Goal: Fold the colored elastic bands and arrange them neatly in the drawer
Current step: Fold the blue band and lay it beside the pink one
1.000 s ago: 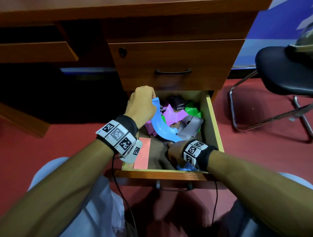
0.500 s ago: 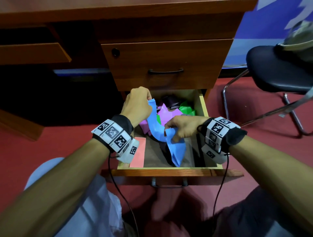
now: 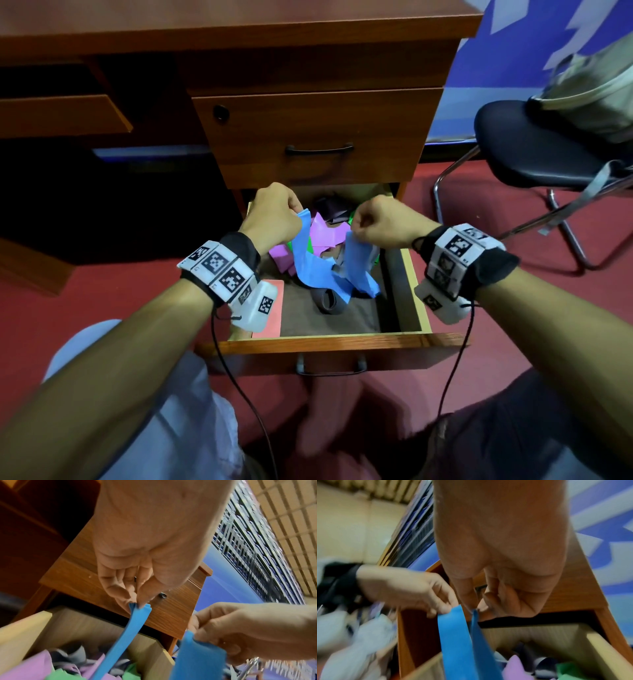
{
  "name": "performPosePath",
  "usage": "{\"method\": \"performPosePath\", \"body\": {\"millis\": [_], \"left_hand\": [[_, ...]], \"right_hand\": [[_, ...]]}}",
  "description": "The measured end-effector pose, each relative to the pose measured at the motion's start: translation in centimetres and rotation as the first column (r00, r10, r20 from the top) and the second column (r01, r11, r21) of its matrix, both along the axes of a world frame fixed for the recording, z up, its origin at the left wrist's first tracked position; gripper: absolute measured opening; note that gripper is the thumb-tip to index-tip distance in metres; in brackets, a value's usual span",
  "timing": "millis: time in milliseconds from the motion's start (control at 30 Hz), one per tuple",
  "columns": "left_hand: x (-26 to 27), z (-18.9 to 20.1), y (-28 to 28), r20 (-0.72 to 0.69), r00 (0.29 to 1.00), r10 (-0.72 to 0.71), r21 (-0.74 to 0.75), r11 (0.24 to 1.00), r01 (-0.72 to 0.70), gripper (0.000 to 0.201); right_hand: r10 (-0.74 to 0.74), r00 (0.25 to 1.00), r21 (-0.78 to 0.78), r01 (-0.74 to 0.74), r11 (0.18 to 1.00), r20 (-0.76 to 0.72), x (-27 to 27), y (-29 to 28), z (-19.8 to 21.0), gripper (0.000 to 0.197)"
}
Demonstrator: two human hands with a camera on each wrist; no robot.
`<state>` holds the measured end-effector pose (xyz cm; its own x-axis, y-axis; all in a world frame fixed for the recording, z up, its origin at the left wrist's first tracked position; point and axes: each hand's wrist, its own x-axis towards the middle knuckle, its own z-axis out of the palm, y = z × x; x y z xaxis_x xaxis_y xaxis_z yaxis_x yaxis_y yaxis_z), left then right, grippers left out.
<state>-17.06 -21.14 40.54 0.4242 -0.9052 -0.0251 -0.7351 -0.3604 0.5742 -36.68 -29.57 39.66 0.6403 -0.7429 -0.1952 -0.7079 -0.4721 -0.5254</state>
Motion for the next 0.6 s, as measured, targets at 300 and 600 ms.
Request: {"method": "performPosePath", "body": {"millis": [300,600], "left_hand": [[-2.2,0.1,-0.2,-0.667,0.724,0.177,0.124,0.984,-0.126,0.018],[-2.4,0.3,-0.1,-0.682,0.704,0.197,0.081,0.977,-0.195,0.015]], "right_hand": [[-0.561,0.777,0.679,0.248,0.691,0.287,1.7,1.7,-0.5,0.007],[-0.643,0.696,0.758,0.220,0.615,0.320,1.7,1.3,-0.8,0.005]]}}
